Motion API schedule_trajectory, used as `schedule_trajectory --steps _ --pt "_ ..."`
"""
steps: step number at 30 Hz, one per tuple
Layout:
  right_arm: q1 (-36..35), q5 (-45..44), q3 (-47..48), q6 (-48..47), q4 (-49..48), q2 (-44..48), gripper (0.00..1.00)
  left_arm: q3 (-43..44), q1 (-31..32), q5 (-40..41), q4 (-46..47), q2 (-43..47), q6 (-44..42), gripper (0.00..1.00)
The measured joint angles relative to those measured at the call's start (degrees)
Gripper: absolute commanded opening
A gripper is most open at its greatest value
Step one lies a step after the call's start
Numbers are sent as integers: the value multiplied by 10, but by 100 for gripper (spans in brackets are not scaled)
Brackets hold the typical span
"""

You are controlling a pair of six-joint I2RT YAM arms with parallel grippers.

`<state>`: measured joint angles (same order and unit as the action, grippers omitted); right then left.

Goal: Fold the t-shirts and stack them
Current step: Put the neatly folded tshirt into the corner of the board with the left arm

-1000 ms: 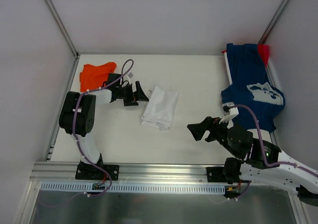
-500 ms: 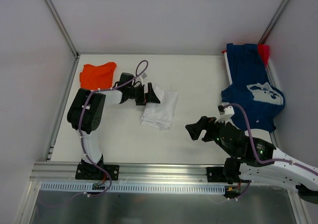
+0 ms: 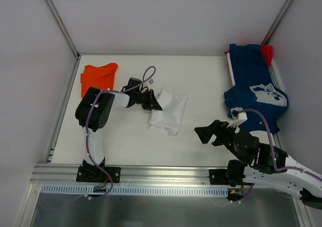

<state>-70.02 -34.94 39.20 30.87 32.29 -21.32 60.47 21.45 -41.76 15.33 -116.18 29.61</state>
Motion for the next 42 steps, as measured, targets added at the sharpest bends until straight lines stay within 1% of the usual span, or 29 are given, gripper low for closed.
schedule_trajectory --steps 5,10,16,20,23,26,34,42 --pt "0 -3 -10 7 15 31 91 10 10 9 -12 0 0 0" --pt "-1 -3 -10 9 19 32 91 10 19 21 -27 14 -3 0" --pt "-1 -2 -10 9 18 26 91 12 22 63 -121 73 -35 0" --pt "-1 -2 -14 9 17 25 91 47 20 97 -189 114 -70 0" --pt "-1 -2 -14 8 18 25 92 70 12 116 -218 132 -93 0" --pt "-1 -2 -14 5 19 24 92 72 -2 137 -239 145 -108 0" --pt "-1 -2 -12 -1 22 24 92 80 -33 180 -303 147 -148 0" --pt "-1 -2 -14 -4 23 45 92 144 -53 231 -356 134 -182 0"
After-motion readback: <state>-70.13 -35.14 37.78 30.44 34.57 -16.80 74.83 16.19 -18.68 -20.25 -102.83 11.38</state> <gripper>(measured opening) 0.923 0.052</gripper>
